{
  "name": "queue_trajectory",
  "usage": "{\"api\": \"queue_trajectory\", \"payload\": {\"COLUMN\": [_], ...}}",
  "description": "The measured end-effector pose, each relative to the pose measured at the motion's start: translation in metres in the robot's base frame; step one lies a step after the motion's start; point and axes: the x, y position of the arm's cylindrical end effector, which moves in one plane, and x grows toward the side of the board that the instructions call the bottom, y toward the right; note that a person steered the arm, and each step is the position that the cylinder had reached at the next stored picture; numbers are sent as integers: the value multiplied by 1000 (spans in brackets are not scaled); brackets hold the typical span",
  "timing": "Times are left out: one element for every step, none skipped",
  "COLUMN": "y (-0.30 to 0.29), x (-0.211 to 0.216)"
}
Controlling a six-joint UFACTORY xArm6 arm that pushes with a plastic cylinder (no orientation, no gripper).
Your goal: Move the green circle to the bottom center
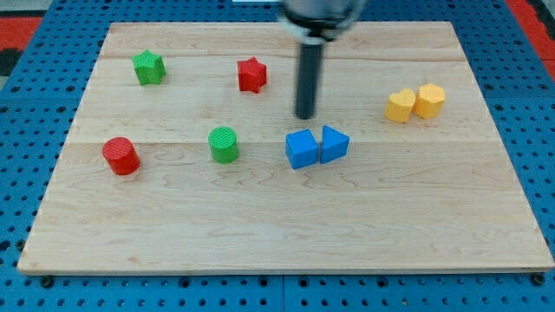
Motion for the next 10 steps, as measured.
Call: {"api": "queue_trajectory", "payload": {"y": [-52,-28,-51,-73,-109,-53,-44,-3,37,40], "x": [6,54,32,20,71,85,63,75,121,131]}}
